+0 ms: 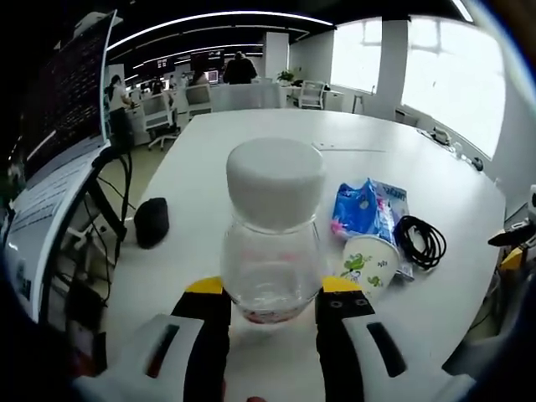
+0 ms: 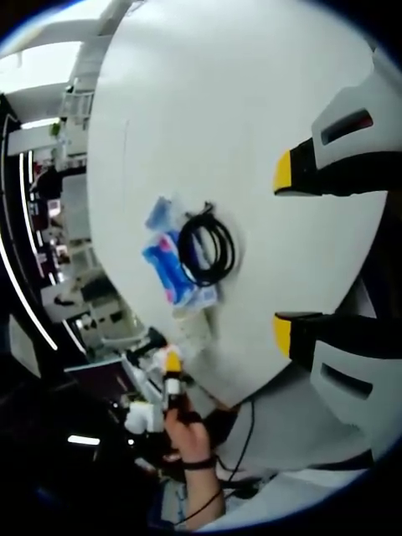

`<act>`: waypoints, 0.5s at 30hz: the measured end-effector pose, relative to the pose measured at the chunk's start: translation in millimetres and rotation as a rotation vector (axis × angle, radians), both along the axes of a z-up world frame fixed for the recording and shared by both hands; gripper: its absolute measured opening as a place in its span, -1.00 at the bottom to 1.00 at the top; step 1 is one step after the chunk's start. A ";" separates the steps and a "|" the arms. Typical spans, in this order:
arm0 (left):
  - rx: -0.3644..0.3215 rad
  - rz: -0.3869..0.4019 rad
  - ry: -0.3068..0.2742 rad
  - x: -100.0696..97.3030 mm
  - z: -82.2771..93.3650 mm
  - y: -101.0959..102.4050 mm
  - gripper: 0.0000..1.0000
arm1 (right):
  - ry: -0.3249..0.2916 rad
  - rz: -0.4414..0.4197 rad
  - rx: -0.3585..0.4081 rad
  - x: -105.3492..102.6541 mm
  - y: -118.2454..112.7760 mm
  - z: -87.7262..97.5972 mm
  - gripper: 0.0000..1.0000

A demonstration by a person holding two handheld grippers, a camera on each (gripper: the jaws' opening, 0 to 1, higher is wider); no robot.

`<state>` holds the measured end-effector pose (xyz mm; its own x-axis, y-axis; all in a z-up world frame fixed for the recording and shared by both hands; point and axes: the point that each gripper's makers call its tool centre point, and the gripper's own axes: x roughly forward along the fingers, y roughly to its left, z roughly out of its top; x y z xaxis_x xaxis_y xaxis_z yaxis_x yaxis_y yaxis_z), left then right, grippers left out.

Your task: Arrange the tabletop items into an orderly group along one side of the table until the central work area is clear of visible clutter.

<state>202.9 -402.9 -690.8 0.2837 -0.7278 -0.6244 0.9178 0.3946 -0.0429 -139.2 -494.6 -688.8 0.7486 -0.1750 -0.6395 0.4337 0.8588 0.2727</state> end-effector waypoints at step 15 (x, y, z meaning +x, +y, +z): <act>-0.012 0.019 0.014 17.6 -1.1 -22.5 -0.23 | 0.009 -0.012 0.010 -2.1 -0.1 -3.4 0.09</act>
<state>220.5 -425.4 -691.9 0.2888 -0.7298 -0.6196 0.9093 0.4116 -0.0610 -141.3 -494.7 -692.2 0.7407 -0.1777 -0.6479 0.4468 0.8505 0.2776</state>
